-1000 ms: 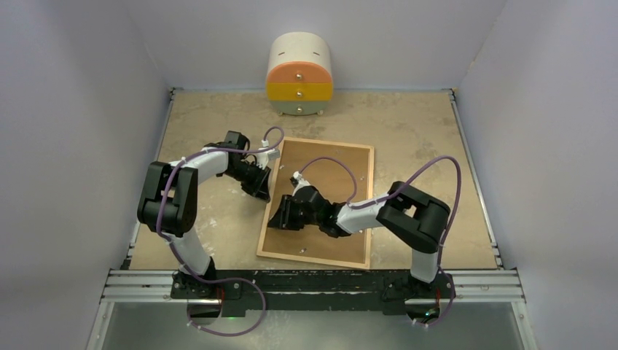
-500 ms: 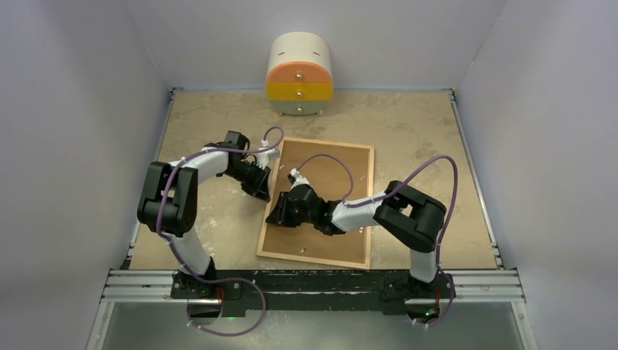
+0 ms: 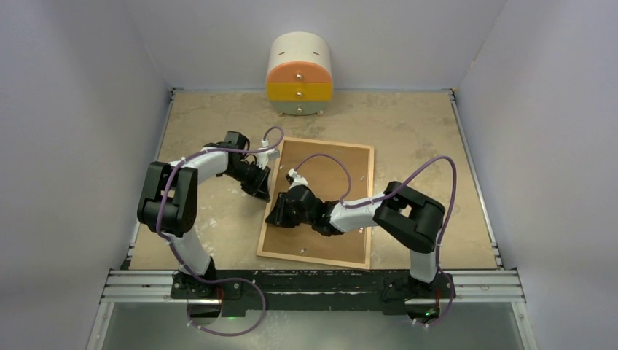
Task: Put the photo into the frame
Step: Install the photo frame at the center of the board.
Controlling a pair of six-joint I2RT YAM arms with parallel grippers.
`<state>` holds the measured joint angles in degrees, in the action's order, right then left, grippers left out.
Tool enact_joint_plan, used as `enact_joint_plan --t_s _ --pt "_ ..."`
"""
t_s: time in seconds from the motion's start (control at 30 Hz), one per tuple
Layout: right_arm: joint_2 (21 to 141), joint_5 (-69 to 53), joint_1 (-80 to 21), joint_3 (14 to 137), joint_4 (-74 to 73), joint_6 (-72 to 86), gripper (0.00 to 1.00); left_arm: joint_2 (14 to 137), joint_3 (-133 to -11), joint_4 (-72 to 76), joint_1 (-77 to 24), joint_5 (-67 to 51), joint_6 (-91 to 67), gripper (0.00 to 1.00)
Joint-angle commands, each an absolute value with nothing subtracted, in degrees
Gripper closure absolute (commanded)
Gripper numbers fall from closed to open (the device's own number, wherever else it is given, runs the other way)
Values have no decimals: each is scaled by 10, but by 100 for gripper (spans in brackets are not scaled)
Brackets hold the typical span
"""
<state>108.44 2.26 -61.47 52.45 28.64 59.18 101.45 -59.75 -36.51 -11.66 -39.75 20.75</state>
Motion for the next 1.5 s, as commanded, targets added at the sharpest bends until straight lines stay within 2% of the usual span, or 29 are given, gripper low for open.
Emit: enact_joint_plan --t_s 0.0,0.23,0.83,1.03,1.23,1.37,1.47 --pt "1098 71 -614 547 264 571 73 1017 -593 -350 -121 -398 229 91" --pt "1101 69 -614 546 260 571 71 1019 -595 -353 -121 -398 231 92" --pt "1117 111 -613 530 342 580 83 1033 -599 -354 -122 -419 226 94" --pt "1117 117 -612 521 370 592 83 1033 -598 -352 -123 -424 224 96" --pt "1060 102 -609 494 367 587 83 1013 -600 -366 -122 -418 234 96" --pt "1010 74 -605 474 360 586 80 992 -617 -383 -111 -418 241 95" --pt "988 57 -605 467 340 589 78 979 -639 -406 -100 -419 251 91"
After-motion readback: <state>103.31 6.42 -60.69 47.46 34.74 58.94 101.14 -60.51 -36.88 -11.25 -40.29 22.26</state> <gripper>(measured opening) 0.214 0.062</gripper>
